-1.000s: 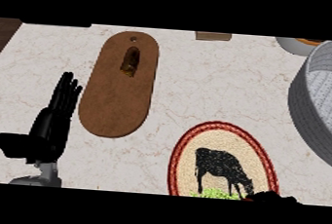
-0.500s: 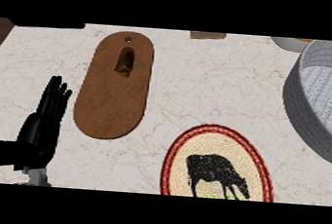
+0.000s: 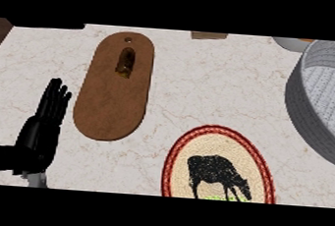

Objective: Pick the tomato from the placemat and place it in the basket

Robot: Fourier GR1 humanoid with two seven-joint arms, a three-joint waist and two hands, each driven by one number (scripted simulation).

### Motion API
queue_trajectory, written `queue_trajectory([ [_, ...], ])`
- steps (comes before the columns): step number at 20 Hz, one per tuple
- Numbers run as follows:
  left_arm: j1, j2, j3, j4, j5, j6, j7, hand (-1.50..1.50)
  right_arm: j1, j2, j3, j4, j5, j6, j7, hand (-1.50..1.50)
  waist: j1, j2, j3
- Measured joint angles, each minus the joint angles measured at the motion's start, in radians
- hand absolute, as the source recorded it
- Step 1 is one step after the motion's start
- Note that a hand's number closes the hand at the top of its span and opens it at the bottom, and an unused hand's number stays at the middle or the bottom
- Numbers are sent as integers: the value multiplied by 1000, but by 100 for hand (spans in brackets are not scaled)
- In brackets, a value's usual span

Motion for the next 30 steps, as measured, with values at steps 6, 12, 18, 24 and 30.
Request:
queue_trajectory([
  [6, -13, -10, -17, 11, -10, -1, -4, 0, 4, 2, -263, 95, -111, 107, 38, 150, 18, 4, 1],
  [12, -52, -18, -26, 15, -14, 4, 30, 0, -142, -22, -360, 247, -114, 178, 108, 150, 37, 7, 2],
  [18, -43, -22, -35, 21, -24, -1, 12, 0, -347, -55, -355, 442, -105, 271, 153, 150, 46, 9, 2],
  [24, -43, -37, -45, 46, -35, 1, -19, 0, -569, -71, -280, 675, 2, 307, 118, 150, 51, 9, 3],
  [30, -71, -29, -24, 64, -26, -4, -13, 0, -754, -61, -194, 861, 156, 297, 62, 150, 51, 9, 3],
])
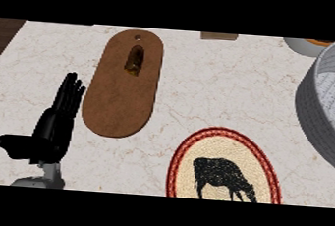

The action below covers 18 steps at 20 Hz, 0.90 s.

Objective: Pick the tomato from the placemat and place it in the basket

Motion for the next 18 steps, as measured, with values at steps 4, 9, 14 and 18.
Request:
queue_trajectory([
  [4, 4, 1, 2, -8, 3, -3, 7, 0, -119, 14, 52, 150, 102, -23, -62, 150, 2, 0, 0],
  [9, 18, 9, 6, -28, 7, -14, 13, 0, -273, 45, 103, 316, 190, -24, -101, 150, 2, 0, 0],
  [14, 25, 7, 6, -24, 5, -18, 8, 0, -387, 45, 107, 490, 243, -7, -169, 150, 1, 0, 0],
  [18, 8, 3, 0, -36, -3, -9, 33, 0, -462, 49, 113, 656, 288, -14, -242, 150, 3, 1, 0],
])
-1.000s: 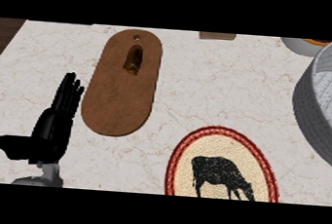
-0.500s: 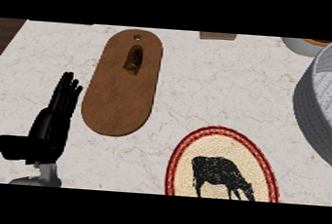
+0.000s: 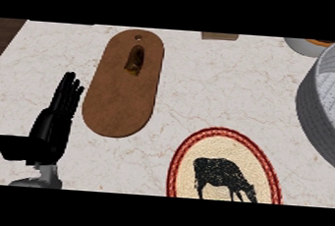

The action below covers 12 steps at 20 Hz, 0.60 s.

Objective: Pick the tomato from the placemat and place it in the basket

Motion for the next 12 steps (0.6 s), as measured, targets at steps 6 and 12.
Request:
queue_trajectory([
  [6, 16, -5, -3, 3, 3, -9, -24, 0, -119, 12, 10, 175, 55, -29, -1, -150, 4, 1, 0],
  [12, 5, -11, -11, -2, -7, 9, -13, 0, -209, 21, 23, 307, 105, -54, -52, -150, 5, 2, 1],
])
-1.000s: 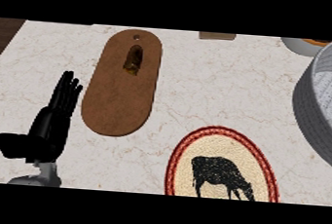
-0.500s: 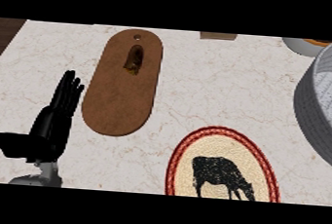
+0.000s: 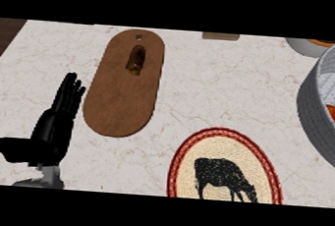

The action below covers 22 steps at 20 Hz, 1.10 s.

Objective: Pick the tomato from the placemat and place it in the basket

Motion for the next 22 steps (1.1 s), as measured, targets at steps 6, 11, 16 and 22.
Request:
queue_trajectory([
  [6, 10, 6, 8, -9, 5, -4, 8, 0, -29, -3, -52, 44, -56, 24, -33, -150, -3, -1, 0],
  [11, 1, 3, 14, 12, 6, -5, -10, 0, -52, -39, -117, 51, -126, 35, -35, -150, -6, -1, 0],
  [16, 4, 3, 8, 5, 3, -5, 4, 0, -54, -114, -167, 67, -180, 58, -17, -150, -7, -1, 0],
  [22, 4, -2, 2, -4, 3, -6, 6, 0, -65, -206, -236, 154, -242, 117, 28, -150, 2, 3, 2],
])
